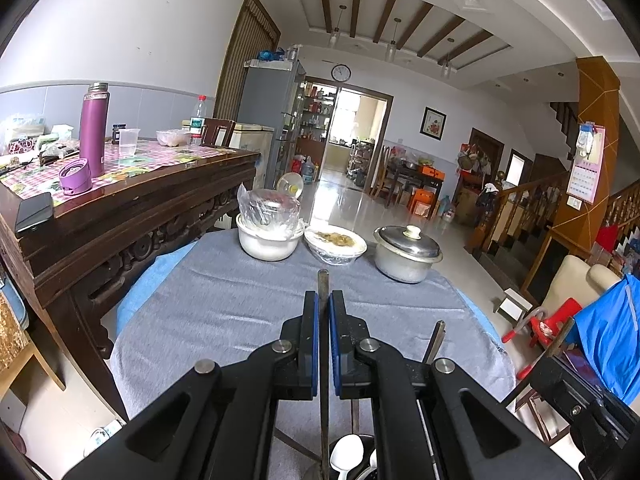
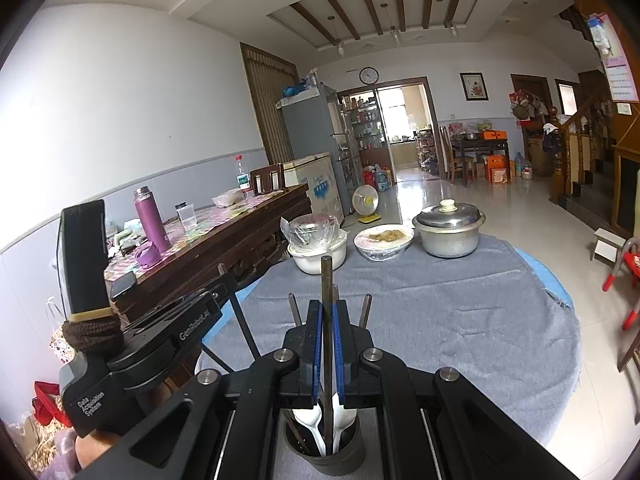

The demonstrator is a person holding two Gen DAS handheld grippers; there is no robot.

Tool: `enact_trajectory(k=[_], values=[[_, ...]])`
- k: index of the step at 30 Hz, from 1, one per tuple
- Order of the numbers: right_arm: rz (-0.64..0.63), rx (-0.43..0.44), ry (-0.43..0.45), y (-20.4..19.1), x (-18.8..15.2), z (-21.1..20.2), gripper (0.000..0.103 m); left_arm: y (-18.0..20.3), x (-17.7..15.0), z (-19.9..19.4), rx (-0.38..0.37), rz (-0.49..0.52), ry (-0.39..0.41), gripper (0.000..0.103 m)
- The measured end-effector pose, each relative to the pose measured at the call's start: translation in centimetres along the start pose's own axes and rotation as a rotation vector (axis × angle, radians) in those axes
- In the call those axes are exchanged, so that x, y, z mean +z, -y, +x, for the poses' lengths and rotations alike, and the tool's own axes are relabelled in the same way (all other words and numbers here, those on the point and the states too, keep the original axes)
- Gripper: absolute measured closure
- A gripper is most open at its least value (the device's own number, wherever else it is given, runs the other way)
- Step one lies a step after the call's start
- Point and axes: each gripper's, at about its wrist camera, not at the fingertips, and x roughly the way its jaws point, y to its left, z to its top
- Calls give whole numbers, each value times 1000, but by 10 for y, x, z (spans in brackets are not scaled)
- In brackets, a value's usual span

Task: Organize utensils
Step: 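Lower both chopsticks into the mesh cup beside the white spoons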

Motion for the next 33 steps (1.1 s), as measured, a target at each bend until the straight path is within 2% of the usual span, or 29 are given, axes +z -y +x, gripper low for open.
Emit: enact_trajectory(k=[33], values=[[13, 5, -89, 1, -21, 16, 97, -8, -14, 19, 28, 3, -71, 96]])
